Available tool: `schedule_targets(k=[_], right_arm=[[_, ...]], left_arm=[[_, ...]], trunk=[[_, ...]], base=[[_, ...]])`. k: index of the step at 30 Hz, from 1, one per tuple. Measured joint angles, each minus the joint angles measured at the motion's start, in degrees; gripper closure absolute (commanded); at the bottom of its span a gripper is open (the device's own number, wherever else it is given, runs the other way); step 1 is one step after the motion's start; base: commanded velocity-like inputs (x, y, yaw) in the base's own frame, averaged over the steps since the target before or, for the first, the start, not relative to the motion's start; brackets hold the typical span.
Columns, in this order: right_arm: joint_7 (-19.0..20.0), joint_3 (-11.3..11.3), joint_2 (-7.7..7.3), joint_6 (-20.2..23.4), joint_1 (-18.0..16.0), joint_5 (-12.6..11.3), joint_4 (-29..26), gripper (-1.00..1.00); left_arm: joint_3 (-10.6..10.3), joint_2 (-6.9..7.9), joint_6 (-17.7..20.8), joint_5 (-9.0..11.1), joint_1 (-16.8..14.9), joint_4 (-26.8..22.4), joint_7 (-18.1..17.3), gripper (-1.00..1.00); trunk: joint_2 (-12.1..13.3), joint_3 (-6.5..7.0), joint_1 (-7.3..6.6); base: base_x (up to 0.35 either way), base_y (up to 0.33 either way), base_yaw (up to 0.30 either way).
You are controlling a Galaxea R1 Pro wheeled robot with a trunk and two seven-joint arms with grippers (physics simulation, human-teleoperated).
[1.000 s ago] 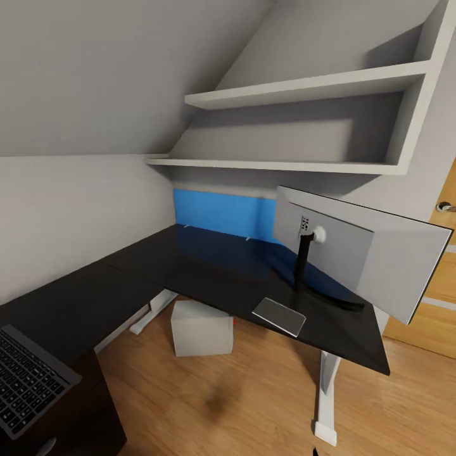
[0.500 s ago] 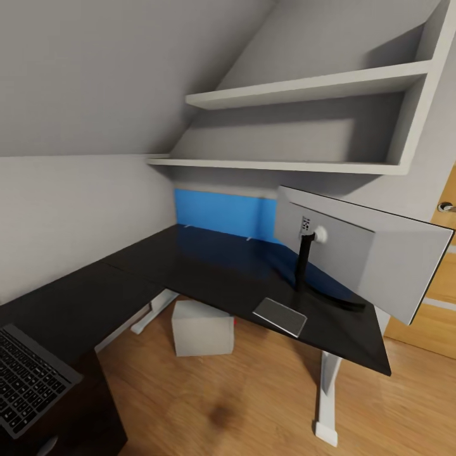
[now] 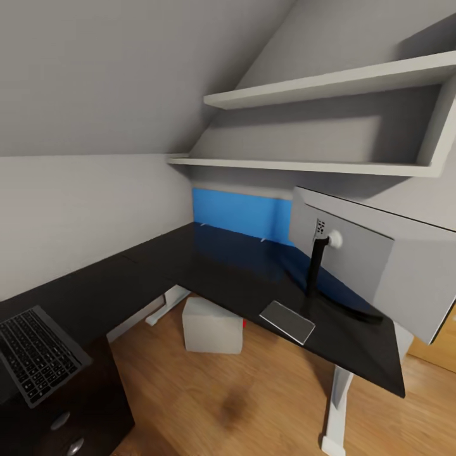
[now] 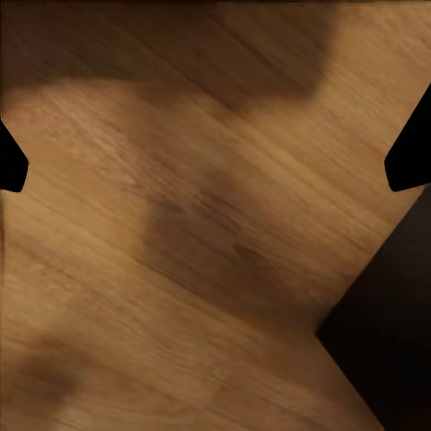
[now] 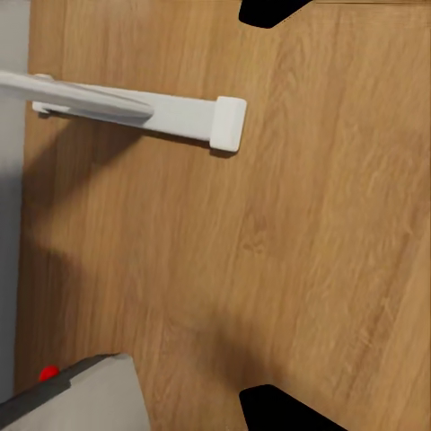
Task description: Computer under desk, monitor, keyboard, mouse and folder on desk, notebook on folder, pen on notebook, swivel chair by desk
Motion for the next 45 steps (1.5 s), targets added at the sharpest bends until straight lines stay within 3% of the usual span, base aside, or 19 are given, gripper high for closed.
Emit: schedule_targets(k=[7,14,21,25,30,39,42,43,45], right_arm=[[0.1,0.1,-0.43,0.0,-0.1,0.1,-0.1,-1.0],[-0.1,4.8,-0.06,0.2,-0.1,6.2,-1.5,-1.0],[-1.3,5.9,0.69,3.6,-0.2,8.5,-8.8,-1.0],[-2.0,6.1,1.03,10.7,-0.3,10.8,-15.5,-1.0],[-4.0,6.2,1.38,23.5,-0.3,13.6,-27.5,-1.0],[-9.8,6.4,1.65,46.3,-0.4,15.2,-52.6,-1.0],[-11.6,6.5,1.77,55.2,-1.2,15.2,-61.6,-1.0],[-11.6,6.5,1.77,55.3,-1.2,15.2,-61.9,-1.0],[-12.9,6.6,2.28,60.7,-3.3,15.2,-66.7,-1.0]], left_arm=[[0.1,0.0,0.2,0.0,0.0,0.0,0.1,-1.0],[-0.1,-0.01,0.1,0.0,0.0,0.2,0.0,-1.0],[-0.2,-0.04,0.0,0.0,0.0,0.2,0.0,-1.0],[-0.1,-0.07,-0.9,0.0,0.0,0.2,0.1,-1.0],[0.4,-0.03,-4.6,0.2,0.0,0.2,0.3,-1.0],[4.7,-0.43,-9.2,4.0,0.0,-0.3,0.1,-1.0],[5.1,-1.14,-9.5,4.4,0.0,-2.8,0.0,-1.0],[5.2,-1.41,-9.4,4.5,0.0,-4.3,0.0,-1.0],[5.5,-2.0,-8.4,4.7,0.0,-10.8,0.3,-1.0]], trunk=[[0.0,-0.05,0.0],[0.0,-0.05,0.0],[0.0,-0.05,0.0],[0.0,-0.05,0.0],[0.0,-0.05,0.0],[0.0,-0.04,0.0],[0.0,-0.04,0.0],[0.0,-0.04,0.0],[0.0,-0.03,0.0]], base=[[0.0,-0.037,0.024],[0.0,-0.002,0.001],[0.0,0.0,0.0],[0.0,0.0,0.0],[0.0,0.0,0.0],[0.0,0.0,0.0],[0.0,0.0,0.0],[0.0,0.0,0.0],[0.0,0.0,0.0]])
